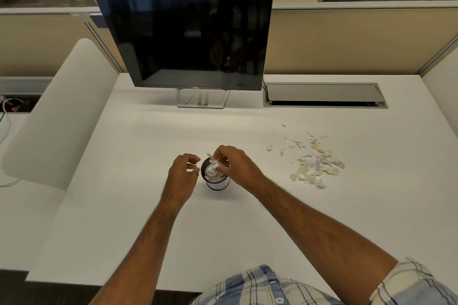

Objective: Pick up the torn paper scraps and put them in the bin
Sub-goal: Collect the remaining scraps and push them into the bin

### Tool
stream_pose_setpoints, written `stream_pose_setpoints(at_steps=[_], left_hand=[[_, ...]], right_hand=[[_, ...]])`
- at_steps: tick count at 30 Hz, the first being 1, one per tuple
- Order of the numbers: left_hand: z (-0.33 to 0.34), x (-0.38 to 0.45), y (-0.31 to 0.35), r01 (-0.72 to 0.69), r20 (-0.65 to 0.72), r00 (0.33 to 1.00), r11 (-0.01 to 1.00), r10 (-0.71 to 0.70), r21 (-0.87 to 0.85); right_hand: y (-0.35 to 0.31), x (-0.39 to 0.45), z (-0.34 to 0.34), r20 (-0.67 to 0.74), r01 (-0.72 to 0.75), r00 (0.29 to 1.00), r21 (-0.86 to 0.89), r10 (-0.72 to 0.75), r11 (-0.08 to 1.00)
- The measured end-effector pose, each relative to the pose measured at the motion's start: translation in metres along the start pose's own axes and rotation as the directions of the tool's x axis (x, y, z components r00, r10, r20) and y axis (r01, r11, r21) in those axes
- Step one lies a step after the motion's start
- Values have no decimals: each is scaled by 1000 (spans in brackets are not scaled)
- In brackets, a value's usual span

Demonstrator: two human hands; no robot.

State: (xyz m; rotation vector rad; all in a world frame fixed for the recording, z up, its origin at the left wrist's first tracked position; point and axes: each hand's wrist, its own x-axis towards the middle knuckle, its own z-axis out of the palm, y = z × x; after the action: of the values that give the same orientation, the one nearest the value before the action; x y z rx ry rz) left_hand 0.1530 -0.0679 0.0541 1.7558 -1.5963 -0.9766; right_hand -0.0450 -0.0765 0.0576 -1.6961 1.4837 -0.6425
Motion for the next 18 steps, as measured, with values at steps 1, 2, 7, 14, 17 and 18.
stream_pose_setpoints(at_steps=[1, 2, 7, 14, 17, 18], left_hand=[[-1, 0, -2, -6, 0, 1000, 1000, 6, -2], [-1, -1, -4, -12, 1, 1000, 1000, 12, -1], [0, 0, -4, -42, -7, 999, 999, 42, 5], [27, -7, 21, -171, 62, 983, 983, 174, -61], [46, -12, 38, -221, 116, 967, 972, 229, -76], [53, -13, 43, -237, 131, 961, 968, 245, -78]], right_hand=[[2, -2, 0, 22, 37, 999, -53, -36, 998], [5, -3, -1, 27, 57, 998, -77, -56, 995], [27, -11, -13, -96, 55, 993, -75, -62, 996], [77, -47, -48, -253, -131, 958, 25, 133, 991], [102, -69, -65, -295, -219, 929, 57, 226, 974], [110, -76, -71, -305, -245, 918, 64, 253, 967]])
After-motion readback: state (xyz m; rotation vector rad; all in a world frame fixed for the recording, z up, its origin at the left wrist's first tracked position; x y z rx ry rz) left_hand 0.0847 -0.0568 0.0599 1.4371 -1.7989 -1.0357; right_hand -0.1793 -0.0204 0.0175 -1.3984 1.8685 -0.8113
